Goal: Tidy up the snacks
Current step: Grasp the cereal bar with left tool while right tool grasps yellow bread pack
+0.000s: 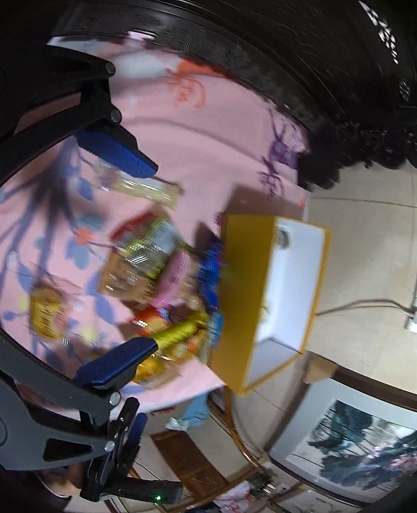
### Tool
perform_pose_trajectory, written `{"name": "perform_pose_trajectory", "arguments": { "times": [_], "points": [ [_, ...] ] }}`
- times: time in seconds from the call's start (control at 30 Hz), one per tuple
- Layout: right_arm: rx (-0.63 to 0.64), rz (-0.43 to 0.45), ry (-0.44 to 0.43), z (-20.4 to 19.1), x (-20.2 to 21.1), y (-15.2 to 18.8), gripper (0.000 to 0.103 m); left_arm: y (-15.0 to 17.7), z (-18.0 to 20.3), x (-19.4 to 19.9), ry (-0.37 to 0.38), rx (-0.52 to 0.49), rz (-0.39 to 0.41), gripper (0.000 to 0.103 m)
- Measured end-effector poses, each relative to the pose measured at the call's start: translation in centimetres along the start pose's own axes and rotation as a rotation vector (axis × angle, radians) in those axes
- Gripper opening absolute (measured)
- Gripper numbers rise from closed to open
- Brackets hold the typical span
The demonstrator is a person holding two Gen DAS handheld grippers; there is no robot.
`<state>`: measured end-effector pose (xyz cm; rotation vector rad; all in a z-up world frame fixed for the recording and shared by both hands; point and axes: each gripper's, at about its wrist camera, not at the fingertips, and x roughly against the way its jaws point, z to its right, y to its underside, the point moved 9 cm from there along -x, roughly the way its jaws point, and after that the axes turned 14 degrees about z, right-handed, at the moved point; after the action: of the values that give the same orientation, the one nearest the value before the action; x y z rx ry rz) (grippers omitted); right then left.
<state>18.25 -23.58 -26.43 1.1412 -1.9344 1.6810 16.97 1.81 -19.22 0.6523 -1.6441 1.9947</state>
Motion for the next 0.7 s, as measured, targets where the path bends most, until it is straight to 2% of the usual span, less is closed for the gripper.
{"name": "perform_pose_trajectory", "arguments": {
  "times": [0.17, 0.27, 0.53, 0.63, 0.67, 0.7],
  "points": [
    [0.100, -0.031, 0.016, -0.9, -2.3, 2.0, 0.070, 1.9, -0.5, 1.3, -0.020, 0.008, -0.022, 0.101],
    [0.155, -0.055, 0.034, -1.0, -3.8, 3.0, 0.065, 1.9, -0.9, 1.8, -0.032, 0.015, -0.015, 0.101],
    [0.239, -0.094, 0.058, -1.4, -6.6, 4.5, 0.064, 2.0, -2.7, 3.0, -0.078, 0.039, -0.005, 0.101],
    [0.256, -0.094, 0.069, -1.5, -6.8, 4.6, 0.047, 2.6, -3.5, 2.9, -0.095, 0.042, -0.014, 0.101],
    [0.264, -0.093, 0.078, -1.4, -6.7, 4.6, 0.039, 2.9, -3.7, 2.6, -0.100, 0.042, -0.021, 0.101],
    [0.255, -0.101, 0.064, -1.4, -6.4, 4.6, 0.037, 3.3, -4.0, 2.2, -0.101, 0.041, -0.032, 0.101]
  ]
}}
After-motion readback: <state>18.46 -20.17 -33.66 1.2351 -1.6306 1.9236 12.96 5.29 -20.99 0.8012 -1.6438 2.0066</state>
